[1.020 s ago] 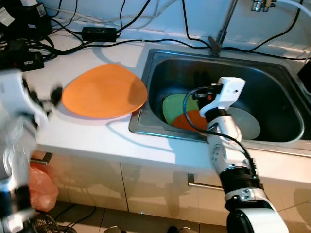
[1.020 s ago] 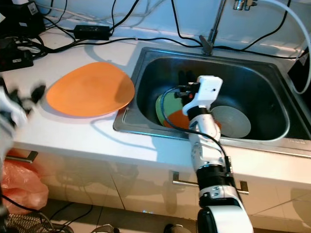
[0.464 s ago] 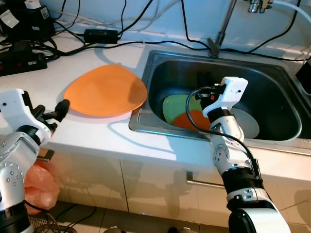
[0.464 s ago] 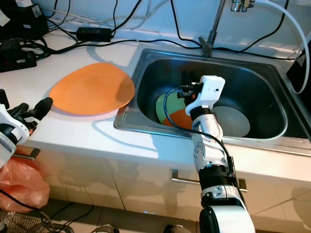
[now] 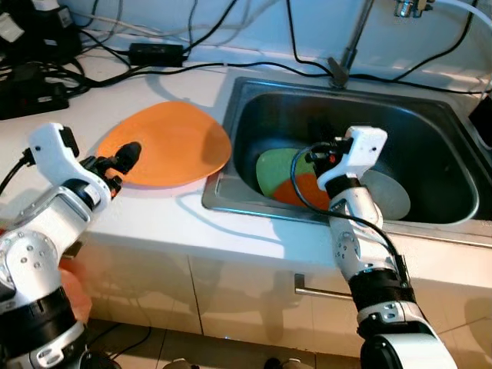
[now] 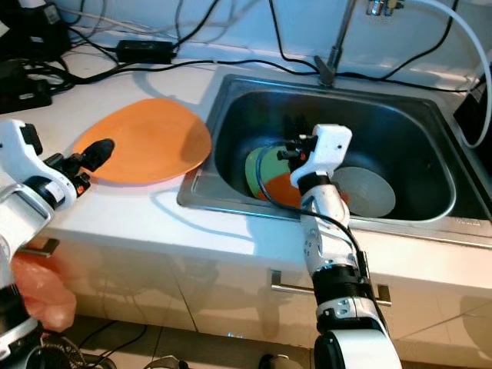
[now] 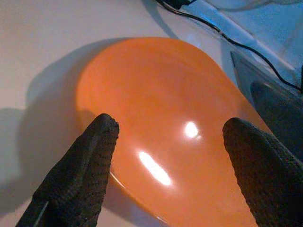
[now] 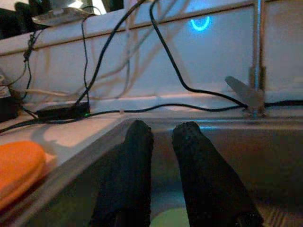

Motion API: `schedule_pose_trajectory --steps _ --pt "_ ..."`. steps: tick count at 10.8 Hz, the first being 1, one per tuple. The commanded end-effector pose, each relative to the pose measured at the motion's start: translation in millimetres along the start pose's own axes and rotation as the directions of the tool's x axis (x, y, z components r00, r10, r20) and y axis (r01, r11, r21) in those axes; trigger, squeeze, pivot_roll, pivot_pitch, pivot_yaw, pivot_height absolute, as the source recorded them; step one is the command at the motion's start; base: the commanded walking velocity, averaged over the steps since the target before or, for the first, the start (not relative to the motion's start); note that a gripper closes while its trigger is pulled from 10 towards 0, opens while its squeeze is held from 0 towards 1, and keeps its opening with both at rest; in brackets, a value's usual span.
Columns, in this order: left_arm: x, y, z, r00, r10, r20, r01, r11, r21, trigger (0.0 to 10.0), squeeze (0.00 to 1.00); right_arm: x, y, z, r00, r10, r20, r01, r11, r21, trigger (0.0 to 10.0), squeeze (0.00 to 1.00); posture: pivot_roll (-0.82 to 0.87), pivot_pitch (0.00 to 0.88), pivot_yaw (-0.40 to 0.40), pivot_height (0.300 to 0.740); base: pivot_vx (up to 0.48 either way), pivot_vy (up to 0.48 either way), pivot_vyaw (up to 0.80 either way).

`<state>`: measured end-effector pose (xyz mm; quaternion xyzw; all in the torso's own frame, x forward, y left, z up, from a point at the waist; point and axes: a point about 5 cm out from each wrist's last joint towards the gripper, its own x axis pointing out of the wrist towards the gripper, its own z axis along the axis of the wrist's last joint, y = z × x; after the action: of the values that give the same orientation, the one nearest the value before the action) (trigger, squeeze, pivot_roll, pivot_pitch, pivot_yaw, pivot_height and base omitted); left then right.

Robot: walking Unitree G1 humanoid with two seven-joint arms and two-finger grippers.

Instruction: Kitchen organization

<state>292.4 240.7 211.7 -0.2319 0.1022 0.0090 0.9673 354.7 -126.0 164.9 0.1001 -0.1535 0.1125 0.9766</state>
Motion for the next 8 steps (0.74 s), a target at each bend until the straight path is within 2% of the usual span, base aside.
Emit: schedule_pose_trajectory --steps 1,4,6,8 --pt "1.2 2.9 -2 0.999 0.030 -0.038 -0.031 0.999 -0.014 10.0 0.00 -0.3 -2.2 4 1.000 0.002 0.014 -0.002 1.000 -0.004 10.0 0.00 0.10 0.098 -0.037 0.740 0.000 0.000 0.00" --pt "-6.7 9.2 15 0.997 0.076 0.005 -0.076 0.997 0.012 10.0 0.00 -0.5 -1.0 3 1.000 0.006 0.012 -0.006 1.000 0.001 10.0 0.00 0.11 0.097 -0.040 0.740 0.000 0.000 0.00" --pt "-9.6 20.1 13 0.989 0.146 -0.013 -0.145 0.989 0.018 10.0 0.00 0.0 0.5 3 1.000 0.011 0.009 -0.011 1.000 0.003 10.0 0.00 0.11 0.097 -0.039 0.740 0.000 0.000 0.00" --pt "-5.7 17.9 6 0.991 0.129 -0.046 -0.130 0.992 -0.007 10.0 0.00 0.5 -0.2 3 1.000 0.011 0.009 -0.011 1.000 0.001 10.0 0.00 0.11 0.095 -0.040 0.740 0.000 0.000 0.00"
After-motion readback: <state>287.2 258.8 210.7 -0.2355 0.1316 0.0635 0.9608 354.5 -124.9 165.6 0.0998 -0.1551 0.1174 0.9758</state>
